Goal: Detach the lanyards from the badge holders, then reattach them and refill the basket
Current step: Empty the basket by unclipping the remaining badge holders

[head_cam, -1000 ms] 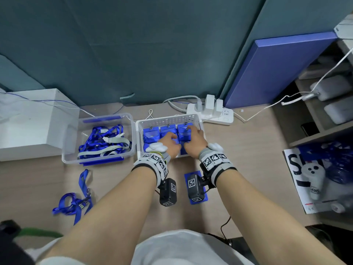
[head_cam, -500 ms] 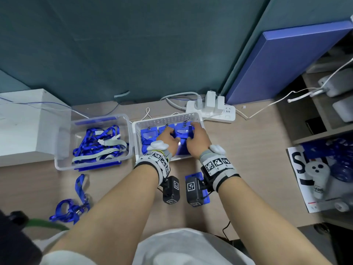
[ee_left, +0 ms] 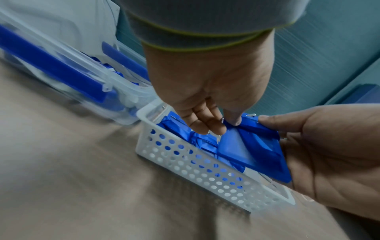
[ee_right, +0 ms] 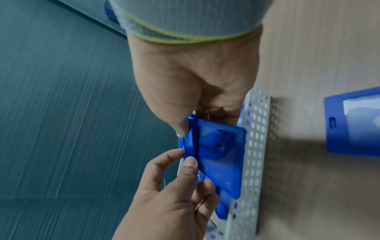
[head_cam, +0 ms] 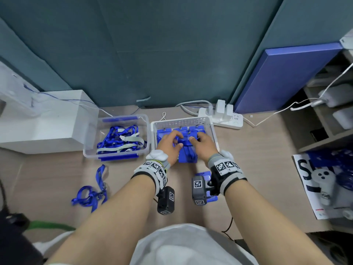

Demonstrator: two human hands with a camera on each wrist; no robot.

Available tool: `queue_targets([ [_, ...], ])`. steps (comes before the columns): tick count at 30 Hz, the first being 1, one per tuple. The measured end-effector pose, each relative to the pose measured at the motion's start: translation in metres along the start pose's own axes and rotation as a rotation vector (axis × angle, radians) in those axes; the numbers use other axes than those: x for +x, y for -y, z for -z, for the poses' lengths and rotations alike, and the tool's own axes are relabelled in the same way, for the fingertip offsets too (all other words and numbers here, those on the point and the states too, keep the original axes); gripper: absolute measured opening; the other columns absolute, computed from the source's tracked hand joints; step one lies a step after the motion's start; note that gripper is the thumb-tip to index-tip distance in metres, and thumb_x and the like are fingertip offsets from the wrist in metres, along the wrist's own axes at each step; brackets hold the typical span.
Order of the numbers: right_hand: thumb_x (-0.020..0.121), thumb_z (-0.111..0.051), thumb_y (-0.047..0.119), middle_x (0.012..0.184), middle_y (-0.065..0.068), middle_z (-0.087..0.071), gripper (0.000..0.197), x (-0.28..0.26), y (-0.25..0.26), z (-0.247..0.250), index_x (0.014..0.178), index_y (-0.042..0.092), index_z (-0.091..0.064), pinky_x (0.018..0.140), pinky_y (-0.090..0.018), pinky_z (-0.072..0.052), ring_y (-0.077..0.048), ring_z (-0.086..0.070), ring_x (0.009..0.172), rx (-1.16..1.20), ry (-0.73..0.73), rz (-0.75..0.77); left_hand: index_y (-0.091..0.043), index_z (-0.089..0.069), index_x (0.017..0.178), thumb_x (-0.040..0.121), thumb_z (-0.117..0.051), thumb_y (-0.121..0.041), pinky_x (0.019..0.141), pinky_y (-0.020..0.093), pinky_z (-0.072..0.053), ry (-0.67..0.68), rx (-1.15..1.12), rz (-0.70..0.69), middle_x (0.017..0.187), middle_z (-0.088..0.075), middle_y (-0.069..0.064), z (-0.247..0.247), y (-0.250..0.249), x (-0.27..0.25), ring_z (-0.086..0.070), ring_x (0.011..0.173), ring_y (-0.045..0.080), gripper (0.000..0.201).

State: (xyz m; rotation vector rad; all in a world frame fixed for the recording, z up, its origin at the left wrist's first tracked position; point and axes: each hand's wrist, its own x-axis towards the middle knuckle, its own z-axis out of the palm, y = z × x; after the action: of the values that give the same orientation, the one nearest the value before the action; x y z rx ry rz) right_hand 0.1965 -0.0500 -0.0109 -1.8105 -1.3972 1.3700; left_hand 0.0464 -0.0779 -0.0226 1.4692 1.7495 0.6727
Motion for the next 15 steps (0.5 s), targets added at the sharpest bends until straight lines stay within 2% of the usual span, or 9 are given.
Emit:
queue_targets([
  [2, 0.099, -0.059, 0.02, 0.065, 0.004, -0.038, 0.038, -0.018, 0.001, -0.007, 0.068, 0.021, -0.037, 0.062, -0.033, -0.032, -0.015, -0.034, 0.061, -0.003, 0.037, 0.007, -0.039, -0.061, 0.092, 0.084, -0.071, -0.022, 0.077, 0.028, -0.045, -0.032, 0.045, 0.021, 0.097, -0.058, -0.003, 0.007, 0.005, -0.014, -0.059, 0.084, 0.013, 0.021],
  [4, 0.1, -0.058, 0.019, 0.067, 0.004, -0.039, 0.035, -0.028, -0.002, -0.013, 0.071, 0.019, -0.04, 0.06, -0.031, -0.031, -0.015, -0.035, 0.061, -0.018, 0.078, 0.006, -0.033, -0.065, 0.087, 0.082, -0.074, -0.021, 0.074, 0.028, -0.043, -0.033, 0.054, 0.058, 0.098, -0.06, -0.001, 0.013, 0.01, -0.023, -0.058, 0.083, 0.015, 0.016],
  [6, 0.1, -0.058, 0.019, 0.071, -0.002, -0.045, 0.026, -0.038, -0.004, -0.021, 0.078, 0.009, -0.049, 0.06, -0.032, -0.035, -0.017, -0.039, 0.064, -0.034, 0.114, 0.022, -0.03, -0.065, 0.083, 0.082, -0.074, -0.017, 0.07, 0.026, -0.041, -0.027, 0.047, 0.103, 0.096, -0.063, 0.001, 0.019, 0.017, -0.032, -0.059, 0.081, 0.016, 0.015],
  [8, 0.099, -0.059, 0.021, 0.077, -0.008, -0.056, 0.021, -0.041, -0.006, -0.029, 0.092, 0.001, -0.058, 0.068, -0.037, -0.047, -0.019, -0.048, 0.069, -0.017, 0.143, 0.025, -0.023, -0.064, 0.083, 0.086, -0.07, -0.012, 0.063, 0.017, -0.042, -0.043, 0.015, 0.122, 0.092, -0.065, 0.004, 0.027, 0.021, -0.039, -0.06, 0.073, 0.013, 0.013],
  [10, 0.096, -0.06, 0.025, 0.09, -0.018, -0.066, 0.022, -0.046, -0.005, -0.038, 0.099, 0.003, -0.062, 0.081, -0.047, -0.054, -0.022, -0.057, 0.077, -0.014, 0.15, 0.04, -0.014, -0.062, 0.089, 0.092, -0.063, -0.007, 0.055, 0.008, -0.042, -0.087, -0.079, 0.161, 0.083, -0.065, 0.005, 0.036, 0.025, -0.048, -0.06, 0.064, 0.011, 0.008],
  [11, 0.097, -0.06, 0.025, 0.093, -0.02, -0.067, 0.021, -0.046, -0.005, -0.041, 0.098, 0.004, -0.062, 0.083, -0.049, -0.054, -0.023, -0.057, 0.078, -0.021, 0.153, 0.048, -0.01, -0.061, 0.092, 0.094, -0.059, -0.005, 0.052, 0.007, -0.042, -0.103, -0.117, 0.185, 0.078, -0.064, 0.004, 0.039, 0.025, -0.052, -0.06, 0.06, 0.01, 0.006],
  [13, 0.099, -0.059, 0.021, 0.082, -0.013, -0.063, 0.016, -0.051, 0.004, -0.042, 0.089, 0.008, -0.06, 0.074, -0.044, -0.049, -0.019, -0.053, 0.072, -0.018, 0.157, 0.073, -0.01, -0.059, 0.094, 0.097, -0.054, -0.005, 0.057, 0.014, -0.048, -0.149, -0.148, 0.214, 0.071, -0.064, 0.003, 0.043, 0.027, -0.058, -0.06, 0.056, 0.007, 0.007],
  [15, 0.1, -0.059, 0.017, 0.073, 0.001, -0.052, 0.023, -0.058, 0.014, -0.042, 0.078, 0.018, -0.053, 0.066, -0.034, -0.039, -0.014, -0.045, 0.064, -0.023, 0.149, 0.089, -0.018, -0.056, 0.091, 0.096, -0.053, -0.008, 0.066, 0.03, -0.055, -0.179, -0.175, 0.219, 0.071, -0.066, 0.001, 0.047, 0.03, -0.061, -0.062, 0.057, 0.009, 0.012],
])
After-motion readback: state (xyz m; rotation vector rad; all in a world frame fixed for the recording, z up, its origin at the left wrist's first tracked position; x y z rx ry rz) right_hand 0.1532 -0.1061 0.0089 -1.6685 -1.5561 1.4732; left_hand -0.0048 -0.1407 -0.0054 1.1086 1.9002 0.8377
